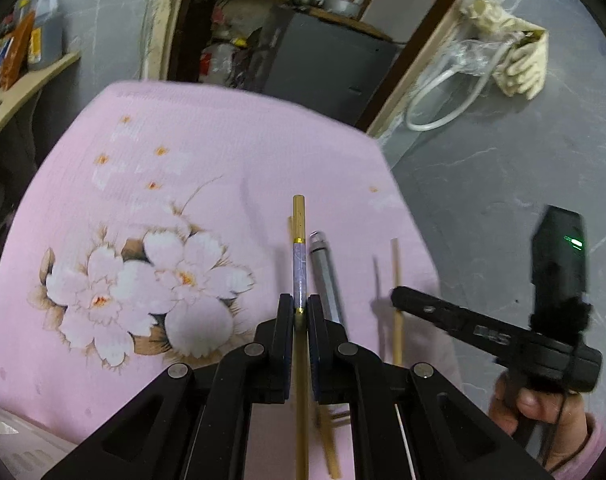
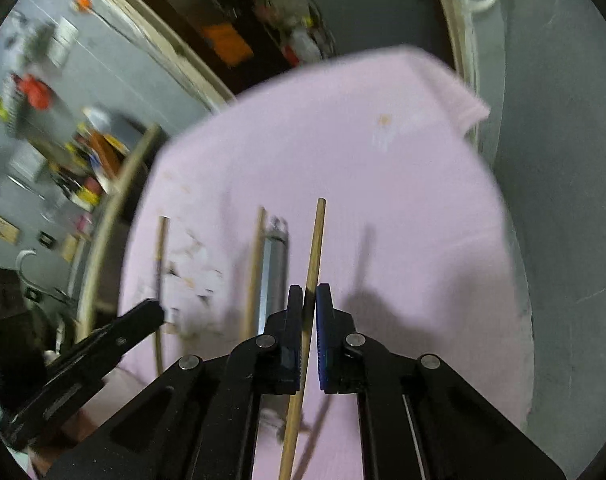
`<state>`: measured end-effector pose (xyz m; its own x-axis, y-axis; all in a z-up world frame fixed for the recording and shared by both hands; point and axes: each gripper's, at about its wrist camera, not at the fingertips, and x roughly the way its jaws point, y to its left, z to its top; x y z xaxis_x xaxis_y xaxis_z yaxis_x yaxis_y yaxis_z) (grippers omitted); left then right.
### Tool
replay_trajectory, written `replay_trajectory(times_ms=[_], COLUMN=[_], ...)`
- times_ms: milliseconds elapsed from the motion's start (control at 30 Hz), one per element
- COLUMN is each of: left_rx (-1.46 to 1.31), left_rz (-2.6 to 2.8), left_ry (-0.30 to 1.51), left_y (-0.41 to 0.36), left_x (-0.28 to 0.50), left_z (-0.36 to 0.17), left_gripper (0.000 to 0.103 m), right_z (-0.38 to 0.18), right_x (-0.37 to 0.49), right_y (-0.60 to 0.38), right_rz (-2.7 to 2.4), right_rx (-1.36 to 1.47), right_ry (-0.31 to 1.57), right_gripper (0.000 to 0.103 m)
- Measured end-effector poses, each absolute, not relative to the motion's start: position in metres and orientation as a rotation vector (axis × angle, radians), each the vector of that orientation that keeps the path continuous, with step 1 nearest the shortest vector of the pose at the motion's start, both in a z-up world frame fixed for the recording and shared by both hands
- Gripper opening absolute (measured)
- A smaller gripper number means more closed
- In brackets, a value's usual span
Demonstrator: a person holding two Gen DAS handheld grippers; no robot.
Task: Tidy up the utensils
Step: 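Regrip the chopstick with the right tool while the left tool holds its chopstick, then lift both chopsticks and carry them over the white caddy with both tools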
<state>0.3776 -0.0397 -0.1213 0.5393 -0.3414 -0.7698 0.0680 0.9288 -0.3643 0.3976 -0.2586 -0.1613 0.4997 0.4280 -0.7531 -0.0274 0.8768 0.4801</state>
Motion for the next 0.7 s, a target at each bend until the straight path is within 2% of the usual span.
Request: replay_trajectory(times_ms=[300,700], left_rx=[-0.306,-0.305], left_rz=[-0.368,-0.430], left_ry=[0.746,0.594], left_y=[-0.038,0.005], left_x=[0.324,0.265], left_z=[-0.050,0.001], left_gripper=[0.007,0.007], right_z=[-0.075,-0.008], right_x=[0.305,0.234], right_y=[-0.257,-0.223], right_rz=[0.247,0.225], right_rx=[0.308,0.174], right_ry=[0.706,0.535], right_gripper=[0.005,0.005])
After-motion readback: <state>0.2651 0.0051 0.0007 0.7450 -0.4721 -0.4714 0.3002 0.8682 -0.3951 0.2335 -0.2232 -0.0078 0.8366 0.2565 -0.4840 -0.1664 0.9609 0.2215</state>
